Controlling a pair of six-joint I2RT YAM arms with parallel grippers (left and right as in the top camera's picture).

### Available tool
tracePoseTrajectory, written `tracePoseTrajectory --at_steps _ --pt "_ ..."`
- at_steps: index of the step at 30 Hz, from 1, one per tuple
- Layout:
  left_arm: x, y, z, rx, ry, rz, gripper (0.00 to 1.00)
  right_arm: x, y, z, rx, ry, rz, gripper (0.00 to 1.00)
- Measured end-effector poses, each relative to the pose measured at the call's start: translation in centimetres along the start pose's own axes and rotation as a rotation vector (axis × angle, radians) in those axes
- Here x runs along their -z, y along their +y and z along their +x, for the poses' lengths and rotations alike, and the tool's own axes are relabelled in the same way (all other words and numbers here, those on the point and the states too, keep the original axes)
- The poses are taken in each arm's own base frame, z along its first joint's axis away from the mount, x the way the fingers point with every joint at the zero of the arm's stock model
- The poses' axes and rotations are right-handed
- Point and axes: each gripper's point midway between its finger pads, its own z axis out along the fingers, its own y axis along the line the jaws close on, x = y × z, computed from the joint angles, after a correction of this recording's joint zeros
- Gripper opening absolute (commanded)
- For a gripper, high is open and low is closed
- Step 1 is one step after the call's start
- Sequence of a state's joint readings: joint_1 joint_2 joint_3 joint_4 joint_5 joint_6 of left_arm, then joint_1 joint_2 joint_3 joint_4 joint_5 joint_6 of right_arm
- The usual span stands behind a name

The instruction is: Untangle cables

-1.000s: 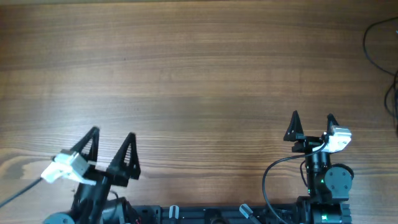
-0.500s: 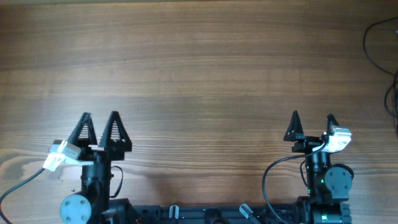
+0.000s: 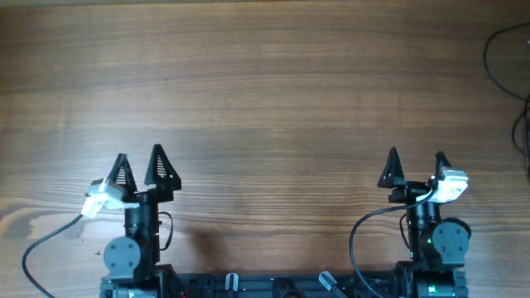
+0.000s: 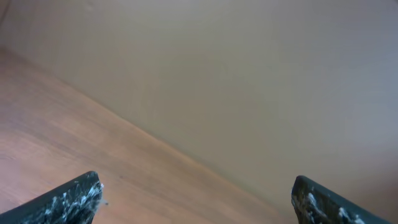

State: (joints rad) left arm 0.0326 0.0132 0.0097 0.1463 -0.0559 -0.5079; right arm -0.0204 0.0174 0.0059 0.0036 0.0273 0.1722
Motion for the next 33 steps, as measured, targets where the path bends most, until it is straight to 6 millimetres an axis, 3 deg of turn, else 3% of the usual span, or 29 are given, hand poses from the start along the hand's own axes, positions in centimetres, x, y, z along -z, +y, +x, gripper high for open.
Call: tracePoseTrajectory --at_steps 4,7,16,33 --pt "0.3 2.0 3.3 -0.041 0.134 -0.079 1.00 0.0 0.0 0.0 0.000 0.000 0.000 1.00" --pt "0.6 2.8 4.4 -0.066 0.185 -0.106 1.00 0.0 0.0 0.0 0.000 0.000 0.000 1.00" --pt "0.6 2.7 4.6 -0.166 0.196 -0.089 1.00 0.0 0.0 0.0 0.000 0.000 0.000 1.00" --pt "0.6 2.6 4.6 -0.177 0.197 -0.086 1.00 0.0 0.0 0.0 0.000 0.000 0.000 1.00"
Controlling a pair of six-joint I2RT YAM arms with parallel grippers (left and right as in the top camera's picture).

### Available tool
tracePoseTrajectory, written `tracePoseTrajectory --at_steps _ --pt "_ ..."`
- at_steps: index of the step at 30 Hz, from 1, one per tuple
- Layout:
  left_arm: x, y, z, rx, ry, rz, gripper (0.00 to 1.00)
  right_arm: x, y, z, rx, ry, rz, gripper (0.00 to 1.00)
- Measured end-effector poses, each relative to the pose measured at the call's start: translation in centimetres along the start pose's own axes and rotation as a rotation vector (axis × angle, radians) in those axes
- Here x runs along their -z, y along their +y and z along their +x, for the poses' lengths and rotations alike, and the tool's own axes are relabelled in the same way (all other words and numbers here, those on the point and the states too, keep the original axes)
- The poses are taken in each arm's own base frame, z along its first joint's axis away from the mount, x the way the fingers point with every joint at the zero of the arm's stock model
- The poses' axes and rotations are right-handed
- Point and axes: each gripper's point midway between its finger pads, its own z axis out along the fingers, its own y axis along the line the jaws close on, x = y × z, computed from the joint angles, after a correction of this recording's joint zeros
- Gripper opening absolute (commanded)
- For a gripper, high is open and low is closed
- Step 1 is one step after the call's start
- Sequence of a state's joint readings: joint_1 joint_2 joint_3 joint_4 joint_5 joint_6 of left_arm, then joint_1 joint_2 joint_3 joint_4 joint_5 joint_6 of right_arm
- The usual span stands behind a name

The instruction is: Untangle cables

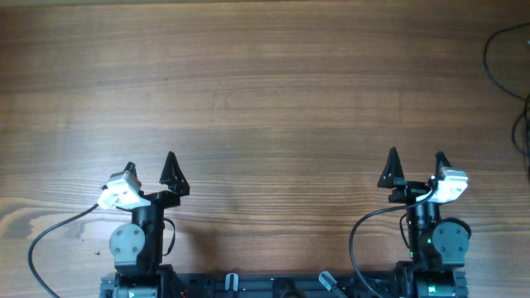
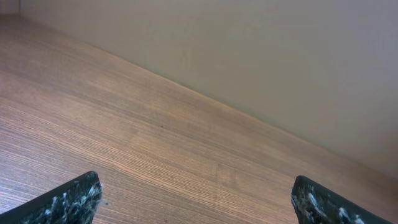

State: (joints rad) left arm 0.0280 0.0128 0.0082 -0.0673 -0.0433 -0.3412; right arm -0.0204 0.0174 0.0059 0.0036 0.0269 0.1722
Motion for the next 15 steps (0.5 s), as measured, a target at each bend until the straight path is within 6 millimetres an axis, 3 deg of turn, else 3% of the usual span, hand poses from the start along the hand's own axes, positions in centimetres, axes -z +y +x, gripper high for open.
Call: tracePoseTrajectory --at_steps 15 --pt "0.00 0.00 0.01 -0.079 0.000 0.000 1.00 0.00 0.00 0.00 0.000 0.000 0.000 1.00"
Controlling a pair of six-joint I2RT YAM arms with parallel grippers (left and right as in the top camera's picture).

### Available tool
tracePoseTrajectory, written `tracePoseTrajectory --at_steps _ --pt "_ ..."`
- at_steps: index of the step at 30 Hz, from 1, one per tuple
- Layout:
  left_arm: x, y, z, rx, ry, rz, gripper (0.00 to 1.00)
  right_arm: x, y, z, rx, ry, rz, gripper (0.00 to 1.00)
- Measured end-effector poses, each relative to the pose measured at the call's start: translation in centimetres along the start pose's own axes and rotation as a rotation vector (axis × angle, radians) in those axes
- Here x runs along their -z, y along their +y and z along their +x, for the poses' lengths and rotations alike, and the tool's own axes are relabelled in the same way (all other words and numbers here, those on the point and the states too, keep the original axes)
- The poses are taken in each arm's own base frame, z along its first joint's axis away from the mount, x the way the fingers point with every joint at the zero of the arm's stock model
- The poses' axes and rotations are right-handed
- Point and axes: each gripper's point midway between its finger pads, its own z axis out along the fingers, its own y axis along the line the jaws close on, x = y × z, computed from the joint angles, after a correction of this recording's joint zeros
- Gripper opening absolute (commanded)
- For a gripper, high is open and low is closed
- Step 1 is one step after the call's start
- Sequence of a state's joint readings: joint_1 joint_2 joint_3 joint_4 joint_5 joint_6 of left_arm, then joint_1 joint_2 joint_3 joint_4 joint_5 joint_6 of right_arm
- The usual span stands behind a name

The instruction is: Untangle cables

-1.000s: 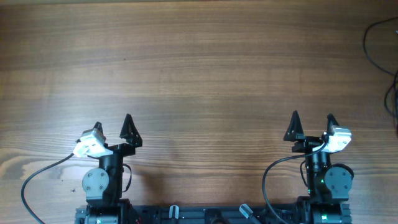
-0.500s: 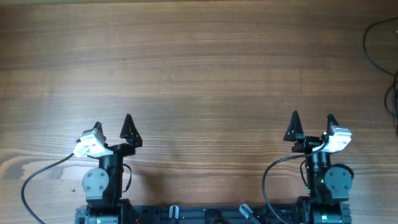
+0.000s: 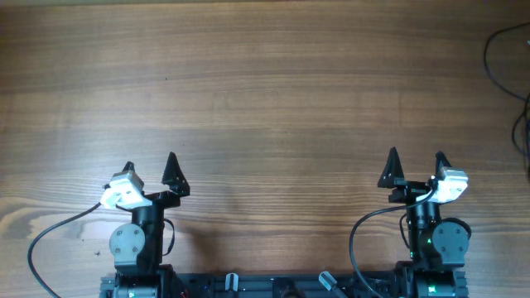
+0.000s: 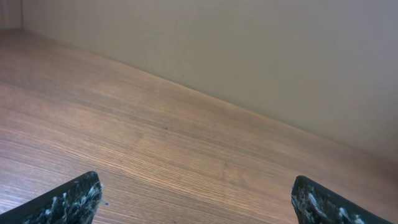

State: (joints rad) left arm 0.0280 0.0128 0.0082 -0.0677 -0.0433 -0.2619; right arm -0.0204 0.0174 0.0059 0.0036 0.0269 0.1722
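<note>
A dark cable point(image 3: 494, 51) loops in at the table's far right edge, with another stretch of it lower down point(image 3: 522, 124); most of it lies out of view. My left gripper point(image 3: 150, 162) stands open near the front left, nothing between its fingers. My right gripper point(image 3: 416, 156) stands open near the front right, also with nothing in it. Both are far from the cable. In the left wrist view the left gripper point(image 4: 196, 190) shows only two black fingertips point(image 4: 71, 199) wide apart over bare wood.
The wooden table point(image 3: 265, 91) fills the overhead view. A plain beige wall point(image 4: 261, 50) rises behind its far edge in the left wrist view. The arms' own black leads point(image 3: 50, 240) curl beside the bases at the front.
The left wrist view has shifted slightly, so the table's far edge runs a little lower and flatter. In the overhead view neither arm has visibly moved.
At first my left gripper stood open a little further left, its wrist camera seeing mostly wall. Then it had turned to the right and its view took in much more table. Now it holds nearly the same pose. The right arm stayed still throughout.
</note>
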Motion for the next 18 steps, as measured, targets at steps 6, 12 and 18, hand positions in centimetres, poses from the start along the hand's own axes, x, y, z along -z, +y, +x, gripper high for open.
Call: tracePoseTrajectory --at_steps 6,12,18 --pt "0.00 -0.11 0.05 -0.084 0.002 0.007 1.00 0.00 0.00 0.00 0.000 0.000 0.000 1.00" --pt "0.00 -0.11 0.05 -0.138 0.002 0.007 1.00 0.00 0.00 0.00 0.000 0.000 0.000 1.00" --pt "0.00 -0.12 0.05 -0.179 0.002 0.007 1.00 0.00 0.00 0.00 0.000 0.000 0.000 1.00"
